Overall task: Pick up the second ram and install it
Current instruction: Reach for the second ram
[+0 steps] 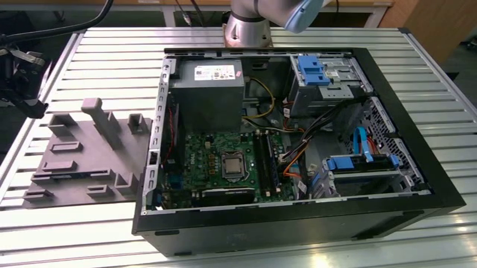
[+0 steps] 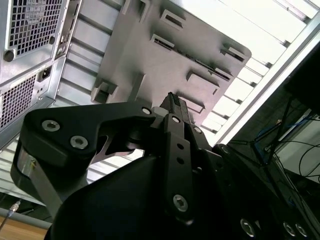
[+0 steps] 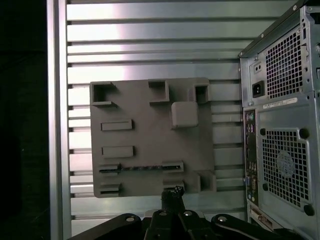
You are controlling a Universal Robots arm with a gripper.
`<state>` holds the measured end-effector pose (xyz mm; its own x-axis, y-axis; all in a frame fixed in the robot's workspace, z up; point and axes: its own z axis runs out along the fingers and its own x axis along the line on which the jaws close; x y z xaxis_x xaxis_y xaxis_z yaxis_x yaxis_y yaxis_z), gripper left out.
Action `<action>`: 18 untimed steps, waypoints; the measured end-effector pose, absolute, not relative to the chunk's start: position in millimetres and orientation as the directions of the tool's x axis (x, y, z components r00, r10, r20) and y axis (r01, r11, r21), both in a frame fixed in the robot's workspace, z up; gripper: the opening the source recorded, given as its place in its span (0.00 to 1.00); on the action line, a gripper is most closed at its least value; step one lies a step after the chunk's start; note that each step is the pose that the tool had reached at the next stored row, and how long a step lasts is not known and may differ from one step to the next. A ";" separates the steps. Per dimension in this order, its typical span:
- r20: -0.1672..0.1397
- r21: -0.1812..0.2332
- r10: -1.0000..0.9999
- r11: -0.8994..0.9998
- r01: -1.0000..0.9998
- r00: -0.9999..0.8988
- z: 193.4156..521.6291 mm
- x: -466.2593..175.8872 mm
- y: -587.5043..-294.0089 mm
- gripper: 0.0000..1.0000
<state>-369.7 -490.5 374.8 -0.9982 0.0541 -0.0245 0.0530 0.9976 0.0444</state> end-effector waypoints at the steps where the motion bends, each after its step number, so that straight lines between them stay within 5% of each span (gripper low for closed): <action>1: -0.024 0.044 0.054 0.998 0.053 -0.998 374.7 -370.0 -490.7 0.11; 18: -0.024 0.044 0.053 0.998 0.052 -0.998 367.6 -377.6 -494.2 0.11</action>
